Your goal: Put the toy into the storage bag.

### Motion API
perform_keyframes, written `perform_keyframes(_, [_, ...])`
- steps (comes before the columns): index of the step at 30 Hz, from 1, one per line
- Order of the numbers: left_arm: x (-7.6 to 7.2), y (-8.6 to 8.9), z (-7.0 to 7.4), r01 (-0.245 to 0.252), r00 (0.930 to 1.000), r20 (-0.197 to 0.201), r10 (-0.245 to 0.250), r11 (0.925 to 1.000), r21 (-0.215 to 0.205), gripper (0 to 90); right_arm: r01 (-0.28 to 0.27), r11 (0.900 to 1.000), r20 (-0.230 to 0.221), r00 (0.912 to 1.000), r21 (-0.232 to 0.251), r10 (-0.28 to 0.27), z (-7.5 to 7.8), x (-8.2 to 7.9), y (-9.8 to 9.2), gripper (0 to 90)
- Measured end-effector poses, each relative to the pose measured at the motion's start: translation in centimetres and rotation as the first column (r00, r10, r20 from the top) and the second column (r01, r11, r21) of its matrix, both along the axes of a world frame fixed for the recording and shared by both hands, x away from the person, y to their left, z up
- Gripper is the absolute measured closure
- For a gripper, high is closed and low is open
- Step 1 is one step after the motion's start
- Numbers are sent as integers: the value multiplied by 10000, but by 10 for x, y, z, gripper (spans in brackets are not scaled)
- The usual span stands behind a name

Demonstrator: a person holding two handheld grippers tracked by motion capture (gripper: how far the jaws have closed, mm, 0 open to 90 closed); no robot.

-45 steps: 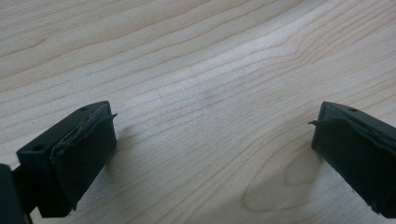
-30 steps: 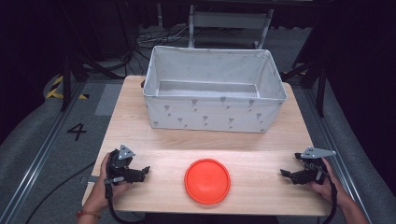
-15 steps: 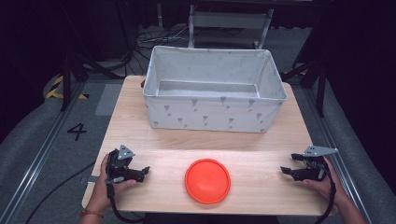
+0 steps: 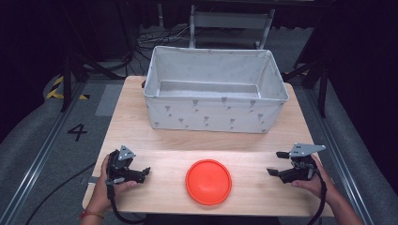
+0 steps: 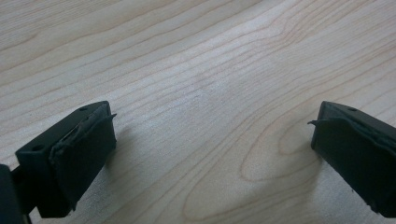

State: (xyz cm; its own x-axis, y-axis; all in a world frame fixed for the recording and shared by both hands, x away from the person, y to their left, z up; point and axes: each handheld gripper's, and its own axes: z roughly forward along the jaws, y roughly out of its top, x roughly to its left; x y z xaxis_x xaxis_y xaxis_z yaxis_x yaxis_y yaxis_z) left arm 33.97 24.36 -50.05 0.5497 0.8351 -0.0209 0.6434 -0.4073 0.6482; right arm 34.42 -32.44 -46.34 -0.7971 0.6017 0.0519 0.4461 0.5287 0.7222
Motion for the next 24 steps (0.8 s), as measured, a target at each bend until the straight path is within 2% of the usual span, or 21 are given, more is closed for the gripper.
perform_keyframes(7, [0, 0, 0, 6, 10000, 0, -6, 10000, -8, 2, -997, 9950, -91, 9950, 13, 997, 4, 4, 42, 202])
perform_keyframes(8, [0, 0, 0, 6, 10000, 0, -6, 10000, -8, 2, -997, 9950, -91, 9950, 13, 997, 4, 4, 42, 202])
perform_keyframes(9, [0, 0, 0, 9, 10000, -1, -9, 10000, -3, 2, -1229, 9924, -18, 9924, -27, 1229, 5, 5, 55, 202])
perform_keyframes(10, [0, 0, 0, 11, 10000, -2, -11, 10000, -1, 2, -1229, 9924, -18, 9924, -27, 1229, 5, 5, 55, 202])
perform_keyframes(11, [0, 0, 0, 4, 10000, -2, -4, 10000, -4, 2, -1475, 9891, -108, 9890, -4, 1475, 5, 6, 66, 202])
perform_keyframes(12, [0, 0, 0, 4, 10000, -2, -4, 10000, -4, 2, -1475, 9891, -108, 9890, -4, 1475, 5, 6, 66, 202])
perform_keyframes(13, [0, 0, 0, 3, 10000, 1, -3, 10000, -10, 2, -1702, 9854, -104, 9854, 19, 1702, 4, 7, 78, 202])
perform_keyframes(14, [0, 0, 0, 8, 10000, 3, -8, 10000, -2, 2, -1702, 9854, -104, 9854, 19, 1702, 4, 7, 78, 202])
perform_keyframes(20, [0, 0, 0, 5, 10000, 3, -5, 10000, -7, 2, -2438, 9698, -270, 9694, 81, 2440, 1, 9, 117, 195])
perform_keyframes(24, [0, 0, 0, 6, 10000, 1, -6, 10000, -3, 2, -2840, 9588, -578, 9574, -90, 2830, -7, 10, 139, 182])
